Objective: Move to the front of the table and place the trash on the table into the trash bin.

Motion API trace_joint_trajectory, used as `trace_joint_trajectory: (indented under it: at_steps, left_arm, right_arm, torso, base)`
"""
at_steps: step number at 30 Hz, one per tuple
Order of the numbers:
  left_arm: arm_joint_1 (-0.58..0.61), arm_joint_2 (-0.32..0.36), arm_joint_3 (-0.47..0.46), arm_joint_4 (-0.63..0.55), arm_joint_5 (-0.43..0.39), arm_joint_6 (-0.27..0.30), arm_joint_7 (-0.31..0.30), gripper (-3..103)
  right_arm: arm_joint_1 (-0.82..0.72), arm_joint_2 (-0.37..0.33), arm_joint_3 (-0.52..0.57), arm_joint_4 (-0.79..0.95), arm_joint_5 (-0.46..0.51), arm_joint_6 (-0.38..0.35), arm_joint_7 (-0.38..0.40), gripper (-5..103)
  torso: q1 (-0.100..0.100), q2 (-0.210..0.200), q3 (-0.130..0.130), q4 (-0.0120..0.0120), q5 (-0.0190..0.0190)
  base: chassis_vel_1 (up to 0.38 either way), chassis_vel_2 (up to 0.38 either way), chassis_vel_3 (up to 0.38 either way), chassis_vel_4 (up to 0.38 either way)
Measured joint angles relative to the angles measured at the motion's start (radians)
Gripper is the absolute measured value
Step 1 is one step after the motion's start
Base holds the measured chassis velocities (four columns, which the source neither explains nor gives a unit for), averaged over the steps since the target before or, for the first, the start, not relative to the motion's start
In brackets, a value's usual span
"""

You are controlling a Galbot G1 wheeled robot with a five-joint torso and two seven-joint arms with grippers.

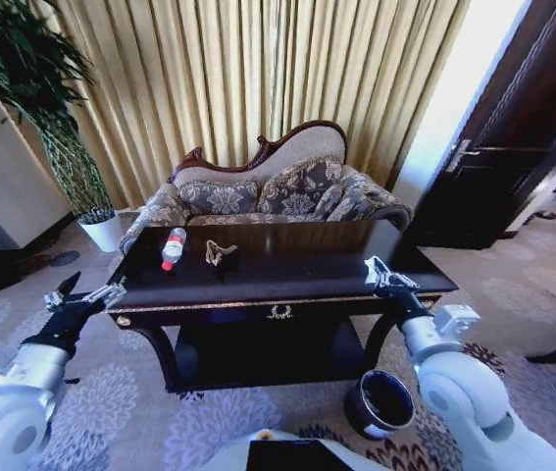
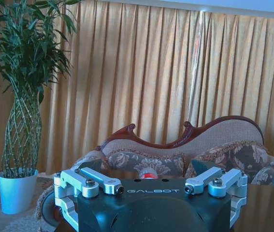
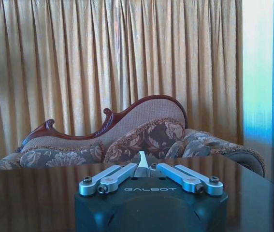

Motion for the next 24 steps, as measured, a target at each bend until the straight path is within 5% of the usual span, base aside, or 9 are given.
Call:
trace_joint_trajectory:
  at_steps: [15, 24]
  left_arm:
    - [0.016, -0.026, -0.006, 0.0, 0.027, -0.031, 0.03, 100]
    - [0.006, -0.036, -0.008, 0.0, 0.027, -0.038, 0.031, 100]
  right_arm:
    - [-0.019, 0.019, -0.017, -0.014, -0.049, 0.026, -0.071, 0]
    - [-0.107, 0.079, 0.05, -0.23, -0.183, 0.038, -0.161, 0]
  torso:
    - [0.0, 0.0, 0.0, 0.0001, -0.0003]
    - [0.0, 0.0, 0.0, -0.0003, -0.0001]
  base:
    - [0.074, -0.071, -0.077, 0.069]
    - [0.0, 0.0, 0.0, 0.0]
